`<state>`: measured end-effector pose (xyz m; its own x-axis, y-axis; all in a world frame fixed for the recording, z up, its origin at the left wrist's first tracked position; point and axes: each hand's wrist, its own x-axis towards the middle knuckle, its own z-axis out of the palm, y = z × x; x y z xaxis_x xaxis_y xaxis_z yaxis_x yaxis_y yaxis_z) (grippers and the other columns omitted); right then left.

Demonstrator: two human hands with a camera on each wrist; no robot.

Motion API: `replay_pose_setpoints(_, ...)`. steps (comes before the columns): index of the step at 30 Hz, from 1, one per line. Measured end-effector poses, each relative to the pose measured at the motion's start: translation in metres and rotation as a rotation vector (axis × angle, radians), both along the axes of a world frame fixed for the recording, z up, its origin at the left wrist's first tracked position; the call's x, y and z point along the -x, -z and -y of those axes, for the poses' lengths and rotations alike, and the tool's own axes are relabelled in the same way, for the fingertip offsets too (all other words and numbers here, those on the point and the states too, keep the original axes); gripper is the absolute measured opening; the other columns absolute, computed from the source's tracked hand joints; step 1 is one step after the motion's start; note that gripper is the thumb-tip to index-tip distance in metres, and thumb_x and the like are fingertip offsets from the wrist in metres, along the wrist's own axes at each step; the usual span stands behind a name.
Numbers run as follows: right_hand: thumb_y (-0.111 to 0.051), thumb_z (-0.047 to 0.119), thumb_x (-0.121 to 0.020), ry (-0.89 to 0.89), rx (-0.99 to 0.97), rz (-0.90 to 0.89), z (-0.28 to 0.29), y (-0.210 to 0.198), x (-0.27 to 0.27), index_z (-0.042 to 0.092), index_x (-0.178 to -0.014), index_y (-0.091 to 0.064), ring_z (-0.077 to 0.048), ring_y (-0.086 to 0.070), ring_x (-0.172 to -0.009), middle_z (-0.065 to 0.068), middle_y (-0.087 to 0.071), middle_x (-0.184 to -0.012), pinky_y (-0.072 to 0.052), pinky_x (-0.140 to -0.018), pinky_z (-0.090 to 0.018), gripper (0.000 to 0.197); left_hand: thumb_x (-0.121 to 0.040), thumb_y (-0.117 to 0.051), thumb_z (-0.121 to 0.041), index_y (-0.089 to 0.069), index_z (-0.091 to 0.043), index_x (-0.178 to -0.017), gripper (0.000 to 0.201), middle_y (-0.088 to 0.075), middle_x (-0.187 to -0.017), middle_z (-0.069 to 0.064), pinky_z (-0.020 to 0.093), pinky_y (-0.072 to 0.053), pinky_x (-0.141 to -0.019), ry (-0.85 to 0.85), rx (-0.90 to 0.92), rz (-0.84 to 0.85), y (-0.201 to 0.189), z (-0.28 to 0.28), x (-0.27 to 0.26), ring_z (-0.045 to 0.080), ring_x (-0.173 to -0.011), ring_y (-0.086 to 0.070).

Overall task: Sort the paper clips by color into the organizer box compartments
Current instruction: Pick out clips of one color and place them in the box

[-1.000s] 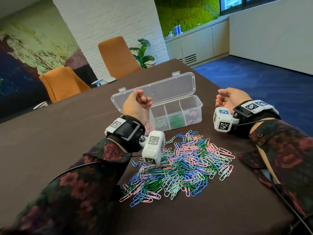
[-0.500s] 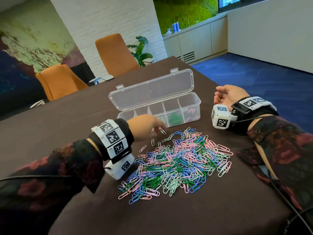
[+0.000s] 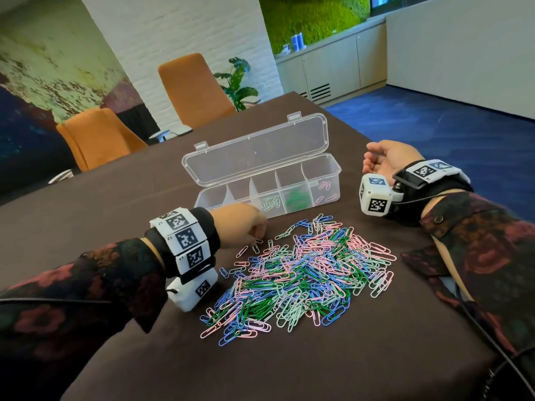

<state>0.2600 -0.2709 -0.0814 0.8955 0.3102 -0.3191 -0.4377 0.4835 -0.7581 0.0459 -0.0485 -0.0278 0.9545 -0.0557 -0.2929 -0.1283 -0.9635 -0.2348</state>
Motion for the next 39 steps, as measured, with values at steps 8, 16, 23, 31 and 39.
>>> replay_pose_setpoints(8,-0.052,0.013,-0.091,0.007,0.004,-0.019,-0.001,0.001,-0.002,0.008,-0.085,-0.057,-0.013,-0.047,-0.058,-0.002,-0.050,-0.073,-0.044,-0.044,-0.018,0.009,-0.079,-0.074,-0.019,-0.059,-0.012,-0.106,0.031,-0.052,-0.088,-0.006,0.013,-0.035,-0.062,-0.070,0.171,-0.041,-0.001,-0.006,0.003,0.013,-0.081,-0.048)
replay_pose_setpoints(16,-0.052,0.012,-0.091,0.007,0.002,0.006,0.000,0.000,0.000,0.008,-0.087,-0.056,-0.013,-0.046,-0.056,-0.003,-0.049,-0.072,-0.044,-0.047,-0.022,0.007,-0.085,-0.065,-0.016,-0.049,-0.026,-0.077,0.020,-0.051,-0.071,-0.013,0.014,-0.034,-0.060,-0.104,0.184,-0.087,0.009,-0.010,0.005,0.012,-0.072,-0.048)
replay_pose_setpoints(23,-0.052,0.013,-0.091,0.022,-0.001,-0.005,0.000,-0.001,0.002,0.008,-0.088,-0.058,-0.013,-0.047,-0.057,-0.003,-0.050,-0.072,-0.044,-0.049,-0.023,0.008,-0.083,-0.068,-0.013,-0.051,-0.020,-0.091,0.020,-0.057,-0.079,-0.005,0.010,-0.034,-0.062,-0.162,0.246,0.014,0.011,-0.016,0.014,0.014,-0.076,-0.051)
replay_pose_setpoints(31,-0.054,0.013,-0.090,0.022,0.010,-0.009,0.000,0.000,0.000,0.008,-0.090,-0.059,-0.013,-0.048,-0.057,-0.003,-0.051,-0.072,-0.045,-0.047,-0.023,0.007,-0.088,-0.064,-0.019,-0.056,-0.019,-0.084,0.009,-0.057,-0.082,-0.004,0.008,-0.032,-0.059,-0.189,0.187,-0.011,0.013,-0.022,0.016,0.013,-0.074,-0.050)
replay_pose_setpoints(39,-0.054,0.013,-0.091,0.013,0.013,-0.022,0.000,0.000,0.000,0.008,-0.088,-0.058,-0.013,-0.047,-0.057,-0.003,-0.051,-0.073,-0.044,-0.047,-0.023,0.007,-0.086,-0.067,-0.022,-0.051,-0.029,-0.071,0.023,-0.057,-0.074,-0.009,0.011,-0.035,-0.060,-0.222,0.263,0.073,0.001,-0.030,0.027,0.004,-0.066,-0.048)
